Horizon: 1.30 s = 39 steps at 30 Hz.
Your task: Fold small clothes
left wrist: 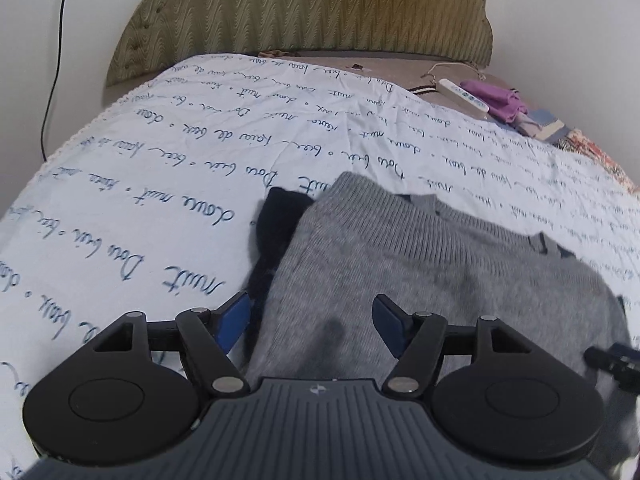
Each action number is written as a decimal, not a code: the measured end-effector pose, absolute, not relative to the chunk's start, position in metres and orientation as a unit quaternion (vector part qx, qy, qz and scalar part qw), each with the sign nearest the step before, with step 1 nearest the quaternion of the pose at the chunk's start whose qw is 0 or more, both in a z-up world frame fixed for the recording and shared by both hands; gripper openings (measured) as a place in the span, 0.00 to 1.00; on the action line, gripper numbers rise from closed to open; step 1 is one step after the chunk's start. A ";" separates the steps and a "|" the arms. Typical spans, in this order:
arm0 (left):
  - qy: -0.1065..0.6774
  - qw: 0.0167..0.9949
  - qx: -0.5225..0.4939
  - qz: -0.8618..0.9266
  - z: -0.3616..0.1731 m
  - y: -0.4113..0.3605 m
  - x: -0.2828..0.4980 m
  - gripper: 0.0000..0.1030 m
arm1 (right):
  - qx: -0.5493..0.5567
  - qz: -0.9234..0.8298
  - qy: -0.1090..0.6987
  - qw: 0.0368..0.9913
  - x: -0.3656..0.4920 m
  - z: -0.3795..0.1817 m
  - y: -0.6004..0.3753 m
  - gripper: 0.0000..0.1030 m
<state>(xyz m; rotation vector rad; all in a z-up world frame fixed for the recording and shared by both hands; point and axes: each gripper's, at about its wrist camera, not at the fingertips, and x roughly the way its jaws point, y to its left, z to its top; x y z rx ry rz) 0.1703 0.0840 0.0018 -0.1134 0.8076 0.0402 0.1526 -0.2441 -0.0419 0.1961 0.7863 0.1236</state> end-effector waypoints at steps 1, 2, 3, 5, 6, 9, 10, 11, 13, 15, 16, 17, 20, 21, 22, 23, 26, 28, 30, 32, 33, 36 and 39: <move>0.391 0.919 -0.048 0.020 0.002 0.084 0.166 0.69 | 0.094 0.057 0.377 0.919 0.147 -0.040 -0.243 0.82; 0.389 0.920 -0.041 0.022 0.001 0.084 0.163 0.70 | 0.100 0.058 0.374 0.920 0.141 -0.037 -0.241 0.82; 0.388 0.921 -0.033 0.025 0.000 0.084 0.159 0.71 | 0.108 0.063 0.370 0.921 0.136 -0.035 -0.239 0.82; 0.387 0.922 -0.021 0.028 -0.003 0.084 0.152 0.71 | 0.112 0.073 0.363 0.922 0.126 -0.031 -0.233 0.82; 0.387 0.921 -0.016 0.028 -0.005 0.084 0.148 0.71 | 0.105 0.075 0.361 0.924 0.122 -0.030 -0.227 0.82; 0.393 0.919 -0.005 0.028 -0.012 0.084 0.140 0.72 | 0.077 0.074 0.362 0.926 0.113 -0.030 -0.212 0.82; 0.394 0.919 -0.002 0.027 -0.014 0.084 0.137 0.72 | 0.071 0.073 0.367 0.925 0.111 -0.032 -0.209 0.82; 0.395 0.918 0.002 0.027 -0.016 0.084 0.134 0.72 | 0.068 0.071 0.371 0.923 0.110 -0.035 -0.207 0.82; 0.396 0.918 0.010 0.027 -0.020 0.085 0.129 0.72 | 0.064 0.067 0.377 0.921 0.107 -0.040 -0.205 0.82; 0.398 0.917 0.016 0.028 -0.024 0.086 0.125 0.74 | 0.061 0.063 0.383 0.919 0.104 -0.044 -0.204 0.82; 0.399 0.916 0.017 0.029 -0.026 0.088 0.122 0.75 | 0.061 0.064 0.387 0.918 0.102 -0.046 -0.204 0.82; 0.399 0.916 0.016 0.029 -0.027 0.089 0.120 0.76 | 0.061 0.064 0.389 0.917 0.100 -0.048 -0.204 0.82; 0.399 0.916 0.014 0.029 -0.031 0.094 0.114 0.81 | 0.052 0.061 0.393 0.916 0.095 -0.052 -0.203 0.83; 0.398 0.917 0.014 0.030 -0.032 0.095 0.111 0.82 | 0.052 0.060 0.393 0.916 0.093 -0.053 -0.203 0.84; 0.396 0.918 0.014 0.030 -0.033 0.096 0.108 0.83 | 0.053 0.058 0.392 0.916 0.091 -0.054 -0.203 0.85; 0.394 0.919 0.014 0.029 -0.034 0.096 0.104 0.84 | 0.056 0.057 0.391 0.917 0.089 -0.056 -0.203 0.87; 0.382 0.924 0.018 0.024 -0.039 0.097 0.090 0.86 | 0.050 0.053 0.382 0.921 0.081 -0.062 -0.201 0.89; 0.373 0.927 0.023 0.021 -0.042 0.098 0.081 0.86 | 0.035 0.052 0.372 0.926 0.075 -0.065 -0.197 0.91; 0.366 0.930 0.025 0.019 -0.043 0.097 0.074 0.88 | 0.027 0.050 0.365 0.929 0.070 -0.067 -0.194 0.94; 0.360 0.932 0.022 0.019 -0.046 0.099 0.068 0.90 | 0.031 0.047 0.359 0.932 0.068 -0.069 -0.195 0.94; 0.357 0.934 0.020 0.018 -0.048 0.100 0.066 0.91 | 0.035 0.045 0.355 0.933 0.066 -0.070 -0.196 0.95; 0.346 0.938 0.008 0.012 -0.048 0.105 0.058 0.91 | 0.041 0.037 0.340 0.939 0.062 -0.074 -0.196 0.98; 0.347 0.938 -0.002 0.004 -0.044 0.110 0.056 0.90 | 0.041 0.035 0.327 0.943 0.058 -0.077 -0.196 0.99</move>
